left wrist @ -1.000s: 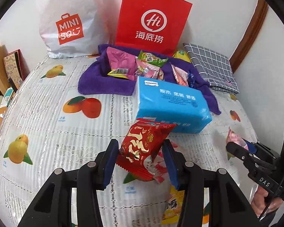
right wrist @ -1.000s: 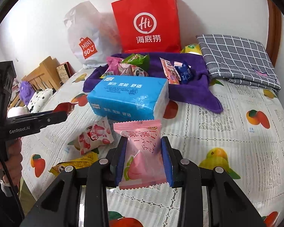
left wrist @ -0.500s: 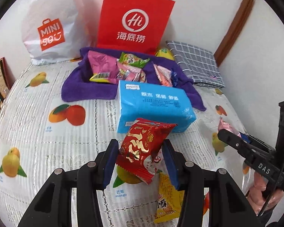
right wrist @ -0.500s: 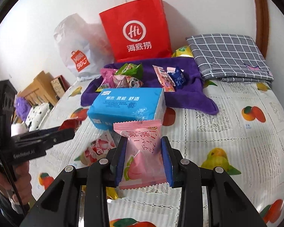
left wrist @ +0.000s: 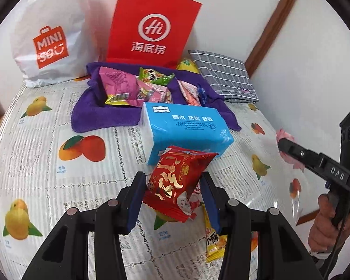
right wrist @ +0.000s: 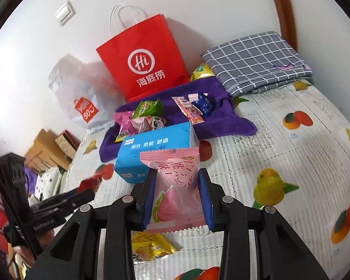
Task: Organize snacks
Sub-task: 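Carry the pink candy and red packet over the tissue pack onto the towel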
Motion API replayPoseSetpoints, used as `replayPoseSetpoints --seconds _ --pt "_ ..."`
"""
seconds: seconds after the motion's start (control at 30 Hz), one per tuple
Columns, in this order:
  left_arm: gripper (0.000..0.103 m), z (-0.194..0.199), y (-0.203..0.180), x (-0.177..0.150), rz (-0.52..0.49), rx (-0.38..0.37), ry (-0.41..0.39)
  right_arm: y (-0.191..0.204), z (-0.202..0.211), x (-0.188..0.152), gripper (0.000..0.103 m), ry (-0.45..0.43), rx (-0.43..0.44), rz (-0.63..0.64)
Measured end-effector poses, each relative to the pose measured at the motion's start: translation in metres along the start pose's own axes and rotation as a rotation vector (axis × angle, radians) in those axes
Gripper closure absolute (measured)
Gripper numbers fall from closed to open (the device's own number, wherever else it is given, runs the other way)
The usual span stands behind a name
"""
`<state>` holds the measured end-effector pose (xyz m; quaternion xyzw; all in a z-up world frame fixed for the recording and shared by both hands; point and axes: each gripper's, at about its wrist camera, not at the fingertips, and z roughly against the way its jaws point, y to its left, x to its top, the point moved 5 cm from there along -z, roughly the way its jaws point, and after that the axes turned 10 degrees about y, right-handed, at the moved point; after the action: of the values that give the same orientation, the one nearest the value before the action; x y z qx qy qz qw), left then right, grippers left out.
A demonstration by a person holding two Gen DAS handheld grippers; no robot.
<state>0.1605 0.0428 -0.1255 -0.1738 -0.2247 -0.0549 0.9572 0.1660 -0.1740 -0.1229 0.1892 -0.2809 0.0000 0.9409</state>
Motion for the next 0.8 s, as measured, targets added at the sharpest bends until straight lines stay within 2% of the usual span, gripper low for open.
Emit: replayPoseSetpoints --seconds 0.3,0.43,0.8 --pt "0.057 -0.003 0.005 -0.004 -0.051 -0.045 0.023 0.018 0.004 -0.011 0.068 -0.012 -0.055 -0.023" --pt "0.057 -0.005 0.008 -0.006 -0.070 -0.057 0.035 0.028 0.004 -0.017 0.068 -0.031 -0.116 -0.009" --pt "0.057 -0.003 0.011 0.004 -0.066 -0.067 0.027 0.045 0.005 -0.017 0.068 -0.031 -0.136 0.017"
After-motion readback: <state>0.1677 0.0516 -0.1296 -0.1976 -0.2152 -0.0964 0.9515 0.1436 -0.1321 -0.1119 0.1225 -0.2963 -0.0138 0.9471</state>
